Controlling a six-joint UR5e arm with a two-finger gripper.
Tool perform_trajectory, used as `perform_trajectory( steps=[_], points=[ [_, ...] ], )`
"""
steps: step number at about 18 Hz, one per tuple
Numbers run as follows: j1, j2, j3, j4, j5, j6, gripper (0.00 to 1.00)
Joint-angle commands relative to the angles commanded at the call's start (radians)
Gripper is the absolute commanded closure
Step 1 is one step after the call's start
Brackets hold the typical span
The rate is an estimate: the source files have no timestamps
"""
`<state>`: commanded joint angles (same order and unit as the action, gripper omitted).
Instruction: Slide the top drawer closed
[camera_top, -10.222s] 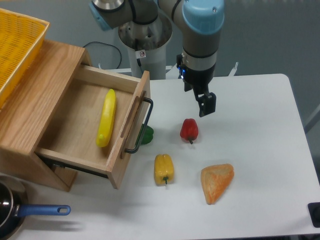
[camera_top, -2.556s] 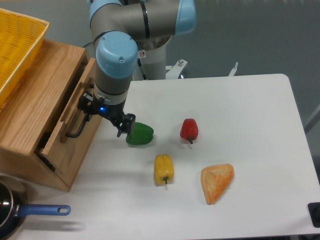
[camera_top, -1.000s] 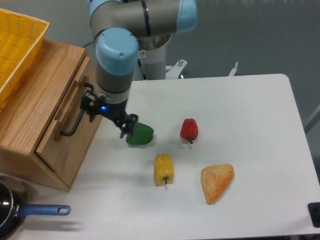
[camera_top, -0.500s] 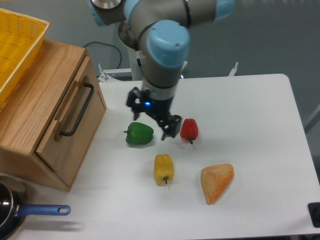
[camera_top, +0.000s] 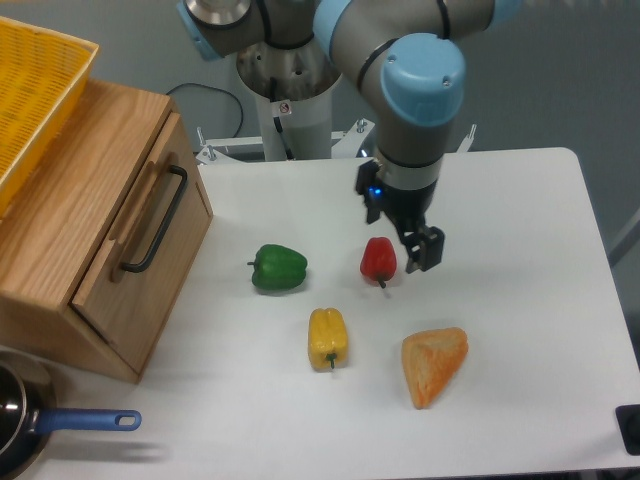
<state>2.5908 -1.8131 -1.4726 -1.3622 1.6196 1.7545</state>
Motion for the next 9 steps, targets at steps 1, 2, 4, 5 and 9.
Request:
perform_trajectory(
  steps=[1, 2, 4, 5, 9],
  points=[
    [0.000, -0.005, -0.008, 0.002, 0.028, 0.035, 0.00],
    [0.003, -0.008, -0.009, 0.006, 0.052, 0.075, 0.00],
    [0.021, -0.014, -0.012, 0.046, 0.056, 0.112, 0.00],
    [0.023, -0.015, -0.015, 0.052, 0.054, 0.114, 0.00],
    [0.019, -0.018, -0.017, 0.045, 0.058, 0.105, 0.00]
  ],
)
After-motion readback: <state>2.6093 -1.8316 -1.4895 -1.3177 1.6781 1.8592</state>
